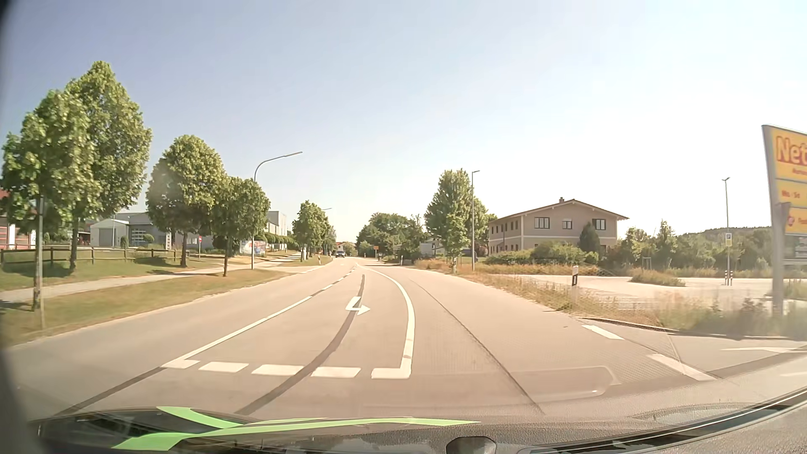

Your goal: Follow the waypoints while adhering to traffic rules and regulations

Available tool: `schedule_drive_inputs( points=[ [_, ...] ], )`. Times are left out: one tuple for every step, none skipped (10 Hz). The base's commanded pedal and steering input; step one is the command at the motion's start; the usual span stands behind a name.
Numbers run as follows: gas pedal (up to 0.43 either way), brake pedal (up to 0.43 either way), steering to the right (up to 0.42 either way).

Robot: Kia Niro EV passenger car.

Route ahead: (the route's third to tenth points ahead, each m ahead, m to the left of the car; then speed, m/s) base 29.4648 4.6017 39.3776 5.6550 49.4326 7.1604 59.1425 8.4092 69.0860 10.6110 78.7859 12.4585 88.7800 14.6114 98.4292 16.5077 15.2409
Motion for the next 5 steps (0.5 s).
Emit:
schedule_drive_inputs(
  points=[
    [0.15, 0.0, -0.028],
    [0.15, 0.0, -0.028],
    [0.11, 0.0, -0.028],
    [0.039, 0.0, -0.028],
    [0.0, 0.0, -0.028]
  ],
)
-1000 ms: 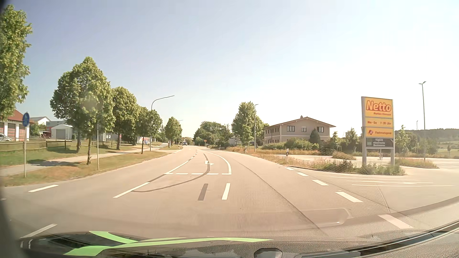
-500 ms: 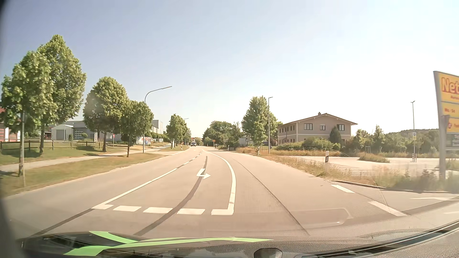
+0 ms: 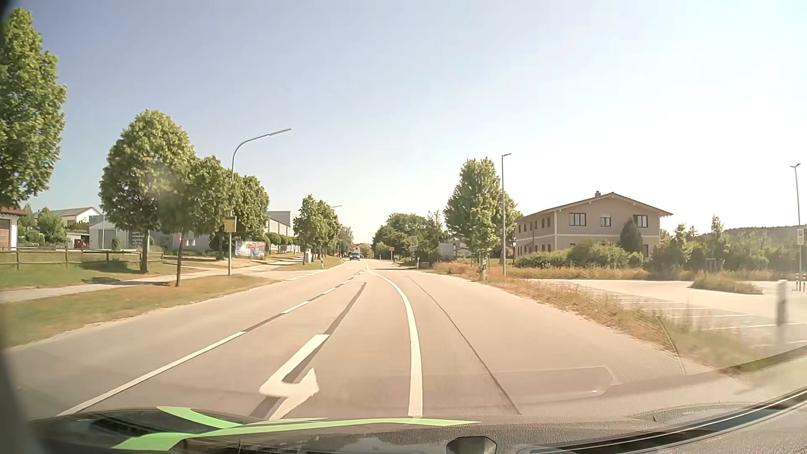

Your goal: Follow the waypoints while adhering to traffic rules and regulations

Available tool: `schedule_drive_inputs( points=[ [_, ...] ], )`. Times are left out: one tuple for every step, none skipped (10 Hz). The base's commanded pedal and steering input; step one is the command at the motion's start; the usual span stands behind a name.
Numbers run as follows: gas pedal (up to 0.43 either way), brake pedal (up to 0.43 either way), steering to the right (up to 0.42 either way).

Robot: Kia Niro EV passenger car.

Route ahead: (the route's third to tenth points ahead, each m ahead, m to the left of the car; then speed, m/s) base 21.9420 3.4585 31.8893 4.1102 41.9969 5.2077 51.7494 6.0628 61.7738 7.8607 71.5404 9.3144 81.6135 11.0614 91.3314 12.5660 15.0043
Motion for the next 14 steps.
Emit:
schedule_drive_inputs(
  points=[
    [0.0, 0.0, -0.028],
    [0.0, 0.0, -0.026],
    [0.0, 0.0, -0.024],
    [0.0, 0.0, -0.022],
    [0.0, 0.0, -0.021],
    [0.0, 0.0, -0.022],
    [0.0, 0.0, -0.022],
    [0.0, 0.0, -0.021],
    [0.02, 0.0, -0.021],
    [0.039, 0.0, -0.021],
    [0.047, 0.0, -0.02],
    [0.059, 0.0, -0.017],
    [0.098, 0.0, -0.016],
    [0.11, 0.0, -0.016]
  ],
)
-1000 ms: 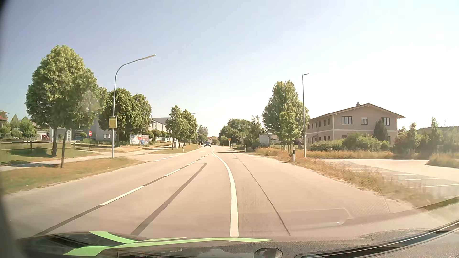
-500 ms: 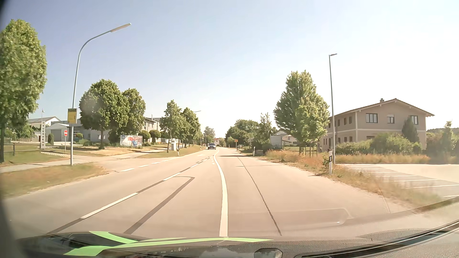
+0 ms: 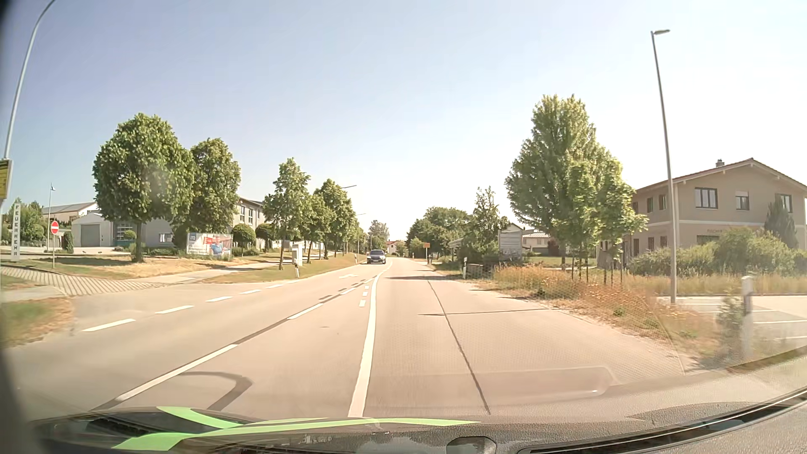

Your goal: Follow the waypoints while adhering to traffic rules and regulations

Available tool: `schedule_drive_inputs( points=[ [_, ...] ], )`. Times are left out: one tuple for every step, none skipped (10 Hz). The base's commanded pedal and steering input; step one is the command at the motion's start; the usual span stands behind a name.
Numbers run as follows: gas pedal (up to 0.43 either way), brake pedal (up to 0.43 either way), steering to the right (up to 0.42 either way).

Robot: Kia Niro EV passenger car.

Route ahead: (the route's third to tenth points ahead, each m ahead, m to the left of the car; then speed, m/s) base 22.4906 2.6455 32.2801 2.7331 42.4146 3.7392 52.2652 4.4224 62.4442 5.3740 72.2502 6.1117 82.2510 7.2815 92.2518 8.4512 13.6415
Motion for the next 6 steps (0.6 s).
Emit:
schedule_drive_inputs(
  points=[
    [0.118, 0.0, -0.016],
    [0.118, 0.0, -0.016],
    [0.13, 0.0, -0.016],
    [0.138, 0.0, -0.016],
    [0.138, 0.0, -0.015],
    [0.138, 0.0, -0.015]
  ],
)
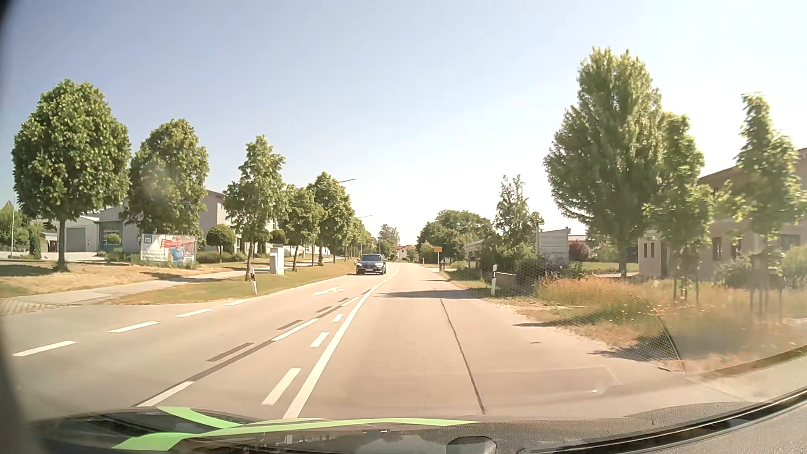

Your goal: Follow the waypoints while adhering to traffic rules and regulations

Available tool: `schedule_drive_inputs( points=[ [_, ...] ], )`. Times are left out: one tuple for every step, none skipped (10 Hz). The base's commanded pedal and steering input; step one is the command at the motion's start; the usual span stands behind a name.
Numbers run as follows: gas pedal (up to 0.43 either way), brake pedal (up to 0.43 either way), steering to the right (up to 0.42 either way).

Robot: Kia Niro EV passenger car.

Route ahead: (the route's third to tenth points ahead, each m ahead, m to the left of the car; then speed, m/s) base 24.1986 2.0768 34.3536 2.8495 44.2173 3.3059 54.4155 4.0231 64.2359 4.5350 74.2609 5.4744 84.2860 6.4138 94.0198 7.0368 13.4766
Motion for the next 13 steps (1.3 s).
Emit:
schedule_drive_inputs(
  points=[
    [0.15, 0.0, -0.015],
    [0.157, 0.0, -0.015],
    [0.157, 0.0, -0.015],
    [0.177, 0.0, -0.015],
    [0.177, 0.0, -0.014],
    [0.177, 0.0, -0.014],
    [0.189, 0.0, -0.013],
    [0.189, 0.0, -0.013],
    [0.189, 0.0, -0.011],
    [0.189, 0.0, -0.009],
    [0.189, 0.0, -0.008],
    [0.177, 0.0, -0.008],
    [0.177, 0.0, -0.008]
  ],
)
